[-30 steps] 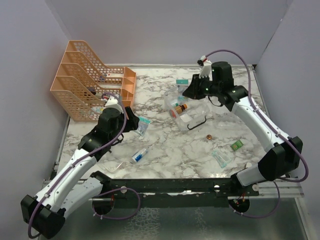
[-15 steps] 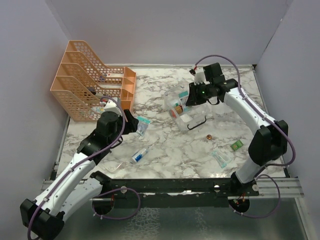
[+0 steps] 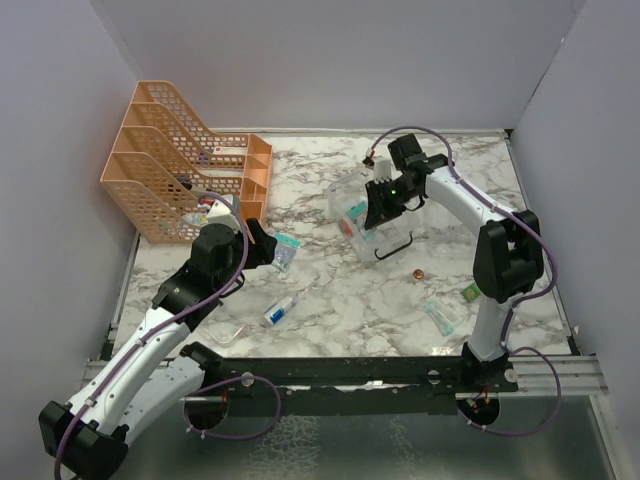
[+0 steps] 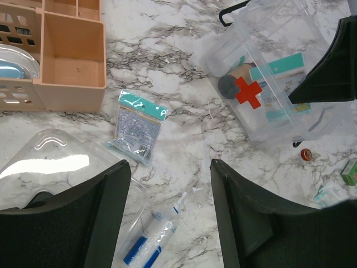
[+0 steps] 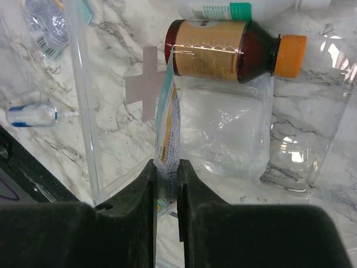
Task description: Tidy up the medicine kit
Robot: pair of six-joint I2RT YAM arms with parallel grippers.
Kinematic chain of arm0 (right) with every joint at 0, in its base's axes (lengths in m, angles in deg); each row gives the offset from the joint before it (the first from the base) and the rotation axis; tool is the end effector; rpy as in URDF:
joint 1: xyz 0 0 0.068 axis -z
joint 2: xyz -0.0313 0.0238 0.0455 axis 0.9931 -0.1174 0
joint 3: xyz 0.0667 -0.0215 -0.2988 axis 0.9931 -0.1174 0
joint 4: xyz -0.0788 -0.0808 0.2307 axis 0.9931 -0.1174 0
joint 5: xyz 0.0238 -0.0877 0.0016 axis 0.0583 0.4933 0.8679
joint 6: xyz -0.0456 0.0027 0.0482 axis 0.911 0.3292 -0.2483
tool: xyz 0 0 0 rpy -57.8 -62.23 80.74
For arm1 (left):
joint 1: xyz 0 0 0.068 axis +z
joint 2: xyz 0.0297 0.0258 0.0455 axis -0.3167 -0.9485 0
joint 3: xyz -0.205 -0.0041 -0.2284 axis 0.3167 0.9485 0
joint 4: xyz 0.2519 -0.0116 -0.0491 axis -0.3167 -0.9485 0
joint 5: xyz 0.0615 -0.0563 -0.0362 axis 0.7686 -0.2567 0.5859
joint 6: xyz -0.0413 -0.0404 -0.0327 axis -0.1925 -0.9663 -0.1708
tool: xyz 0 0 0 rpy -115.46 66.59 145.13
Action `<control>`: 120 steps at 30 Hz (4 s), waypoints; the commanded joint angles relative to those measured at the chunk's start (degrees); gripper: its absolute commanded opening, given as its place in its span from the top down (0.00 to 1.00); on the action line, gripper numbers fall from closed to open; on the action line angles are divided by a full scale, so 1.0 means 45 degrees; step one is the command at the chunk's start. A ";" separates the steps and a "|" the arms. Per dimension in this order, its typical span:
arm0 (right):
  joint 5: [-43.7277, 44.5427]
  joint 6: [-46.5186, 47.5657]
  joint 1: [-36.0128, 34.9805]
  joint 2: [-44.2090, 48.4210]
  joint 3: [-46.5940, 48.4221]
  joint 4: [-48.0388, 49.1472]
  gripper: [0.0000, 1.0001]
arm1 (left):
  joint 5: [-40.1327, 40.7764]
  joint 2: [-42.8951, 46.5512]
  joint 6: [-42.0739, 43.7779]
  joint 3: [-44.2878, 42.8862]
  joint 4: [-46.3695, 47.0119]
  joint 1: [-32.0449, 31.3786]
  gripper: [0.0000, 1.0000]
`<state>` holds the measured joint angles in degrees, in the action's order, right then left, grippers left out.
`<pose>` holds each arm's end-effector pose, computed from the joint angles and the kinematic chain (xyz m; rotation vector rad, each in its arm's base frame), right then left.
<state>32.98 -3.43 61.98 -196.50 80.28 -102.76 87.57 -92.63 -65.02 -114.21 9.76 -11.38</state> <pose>0.3715 0.1704 0.2619 -0.6096 2.7098 0.7551 0.1434 -0.0722 0.3118 -0.1657 1.9965 -0.5461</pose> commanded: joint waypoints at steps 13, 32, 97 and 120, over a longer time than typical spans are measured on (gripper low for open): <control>-0.0651 0.0694 -0.0484 -0.0129 -0.0425 -0.0439 0.82 | -0.0332 0.0178 0.0031 -0.0008 0.0210 0.0020 0.37; 0.2687 -0.0265 -0.0506 -0.0092 0.0054 -0.0020 0.55 | -0.0405 0.0217 0.0037 0.0127 0.0360 0.0028 0.37; 0.3977 -0.5169 -0.1638 1.0199 -0.6661 0.3506 0.57 | -0.4206 -1.1127 0.0281 -0.2275 0.1396 -0.0804 0.80; 0.3681 -0.5537 -0.1638 1.0428 -0.7079 0.3518 0.57 | -0.1221 -1.1046 0.1996 -0.3921 -0.0999 -0.0829 0.58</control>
<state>50.58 -27.63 54.62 -150.63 48.65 -88.56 79.22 -139.36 -58.66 -128.75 8.54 -15.07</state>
